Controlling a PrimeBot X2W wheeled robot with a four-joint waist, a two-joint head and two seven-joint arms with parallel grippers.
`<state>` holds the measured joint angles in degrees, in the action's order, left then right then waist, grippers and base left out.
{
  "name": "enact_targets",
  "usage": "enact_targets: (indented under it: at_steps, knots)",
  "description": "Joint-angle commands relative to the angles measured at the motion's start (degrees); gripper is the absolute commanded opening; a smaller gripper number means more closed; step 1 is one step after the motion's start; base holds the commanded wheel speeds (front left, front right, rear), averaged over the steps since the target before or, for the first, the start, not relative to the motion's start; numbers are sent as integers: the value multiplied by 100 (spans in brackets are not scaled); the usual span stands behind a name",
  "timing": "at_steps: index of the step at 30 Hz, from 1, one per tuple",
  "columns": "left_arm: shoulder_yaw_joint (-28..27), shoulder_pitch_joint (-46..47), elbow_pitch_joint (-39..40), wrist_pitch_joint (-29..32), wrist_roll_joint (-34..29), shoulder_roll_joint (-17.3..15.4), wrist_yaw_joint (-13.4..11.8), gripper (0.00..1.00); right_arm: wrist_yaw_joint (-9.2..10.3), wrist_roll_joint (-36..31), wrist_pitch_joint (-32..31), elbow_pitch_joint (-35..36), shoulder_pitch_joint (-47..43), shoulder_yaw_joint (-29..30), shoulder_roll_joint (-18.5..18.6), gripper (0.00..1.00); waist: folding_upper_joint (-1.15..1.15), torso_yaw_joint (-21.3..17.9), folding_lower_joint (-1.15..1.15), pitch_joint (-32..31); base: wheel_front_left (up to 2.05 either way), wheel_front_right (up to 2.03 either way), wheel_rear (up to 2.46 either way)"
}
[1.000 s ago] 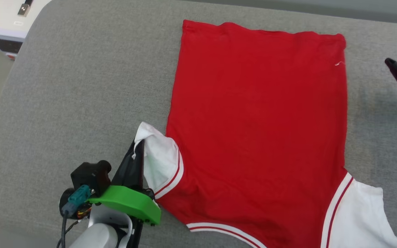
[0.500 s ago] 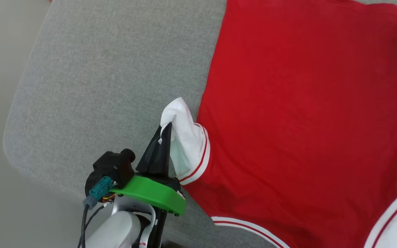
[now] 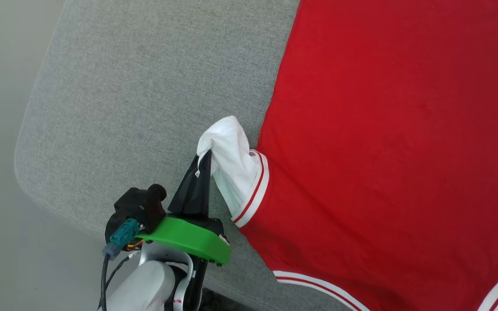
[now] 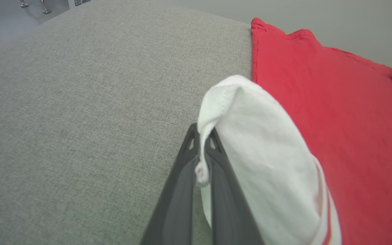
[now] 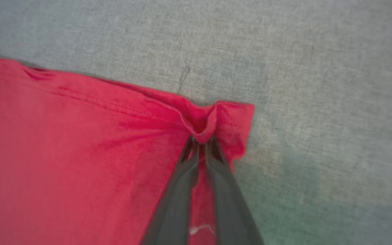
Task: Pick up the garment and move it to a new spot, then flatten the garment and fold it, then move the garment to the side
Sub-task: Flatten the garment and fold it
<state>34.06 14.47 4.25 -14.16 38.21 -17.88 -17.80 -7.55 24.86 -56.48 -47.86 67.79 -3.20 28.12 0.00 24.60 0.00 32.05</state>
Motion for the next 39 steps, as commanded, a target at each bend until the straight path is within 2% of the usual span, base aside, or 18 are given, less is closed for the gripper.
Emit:
enact_targets:
  at_steps: [1,9,17,22,29,35,39]
  knots:
    - [-34,116,-23,-50,-39,39,36,0,6,-73,-133,-281,-445,-62,-161,0,0,-30,0,-59,0,0,0]
    - [-132,-76,-229,-48,54,-53,-10,0,6,-119,105,-51,-585,-106,-55,0,0,-236,0,-604,0,0,0]
    - [-417,-538,-353,42,309,-318,-194,0,6,344,427,395,-1467,-131,114,0,0,-730,0,-1399,0,0,0]
    - [-625,-877,-373,149,493,-551,-317,0,6,722,718,967,-2557,-95,237,0,0,-1158,0,-1845,0,0,0]
    - [-833,-1294,-396,231,721,-740,-428,0,6,1090,1157,1762,-4107,331,175,0,0,-1665,0,-2232,0,0,0]
    - [-929,-1513,-350,368,838,-909,-499,0,6,1198,1439,2598,-5547,1022,-115,0,0,-2053,0,-2386,0,0,0]
    - [-943,-1602,-309,432,869,-974,-537,0,6,1100,1476,3204,-6472,1491,-483,0,0,-2278,0,-2446,0,0,0]
